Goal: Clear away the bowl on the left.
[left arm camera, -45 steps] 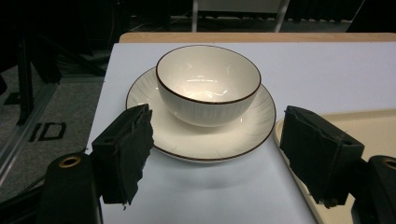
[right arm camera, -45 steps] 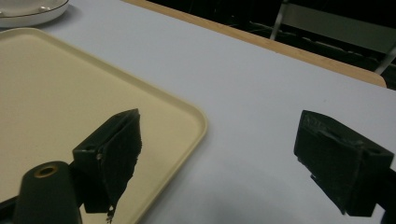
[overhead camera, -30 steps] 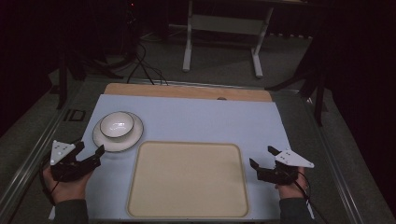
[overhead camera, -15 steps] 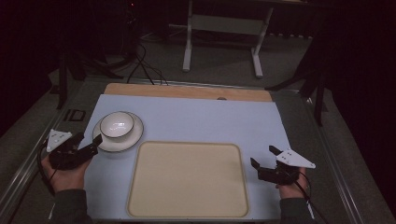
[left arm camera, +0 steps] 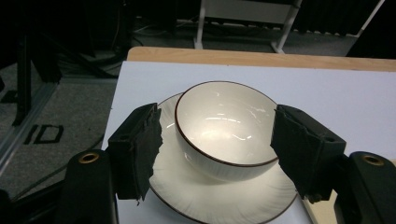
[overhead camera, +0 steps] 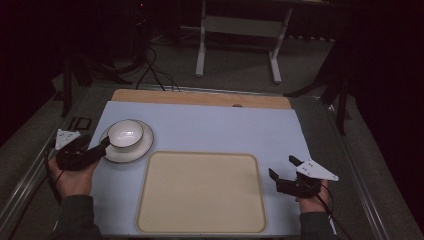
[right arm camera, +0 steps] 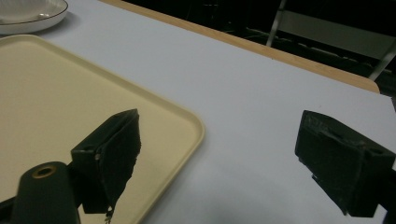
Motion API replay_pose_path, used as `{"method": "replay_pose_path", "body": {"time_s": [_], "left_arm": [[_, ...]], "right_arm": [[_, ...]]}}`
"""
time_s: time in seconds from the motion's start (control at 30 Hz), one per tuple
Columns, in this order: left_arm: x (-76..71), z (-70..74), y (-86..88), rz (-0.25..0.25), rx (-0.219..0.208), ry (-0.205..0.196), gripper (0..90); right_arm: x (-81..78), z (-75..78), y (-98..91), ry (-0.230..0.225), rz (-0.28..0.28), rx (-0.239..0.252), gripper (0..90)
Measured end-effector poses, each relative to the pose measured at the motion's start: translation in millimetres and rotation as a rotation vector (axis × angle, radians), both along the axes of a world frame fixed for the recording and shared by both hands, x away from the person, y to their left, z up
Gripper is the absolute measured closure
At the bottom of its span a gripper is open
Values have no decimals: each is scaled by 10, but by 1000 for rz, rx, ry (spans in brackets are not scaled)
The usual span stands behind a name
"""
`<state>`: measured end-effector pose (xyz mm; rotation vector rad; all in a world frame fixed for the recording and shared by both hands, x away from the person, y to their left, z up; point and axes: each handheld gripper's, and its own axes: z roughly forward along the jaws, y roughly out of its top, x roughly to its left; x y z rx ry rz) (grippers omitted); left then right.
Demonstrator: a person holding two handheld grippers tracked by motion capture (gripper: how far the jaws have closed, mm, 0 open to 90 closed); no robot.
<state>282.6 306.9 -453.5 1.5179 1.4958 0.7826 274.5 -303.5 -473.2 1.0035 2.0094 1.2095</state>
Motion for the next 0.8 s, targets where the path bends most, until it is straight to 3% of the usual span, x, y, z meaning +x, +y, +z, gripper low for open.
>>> {"method": "replay_pose_path", "body": {"time_s": [0.27,0.53,0.8], "left_arm": [[135,-78,10,8,-5,36,388],[290,-173,75,31,-51,77,420],[451,-295,86,44,-59,127,447]], "right_arm": [[-2,2,-1,-3,-2,2,139],[-4,6,3,-5,-1,9,139],[-4,4,11,-5,1,6,139]]}}
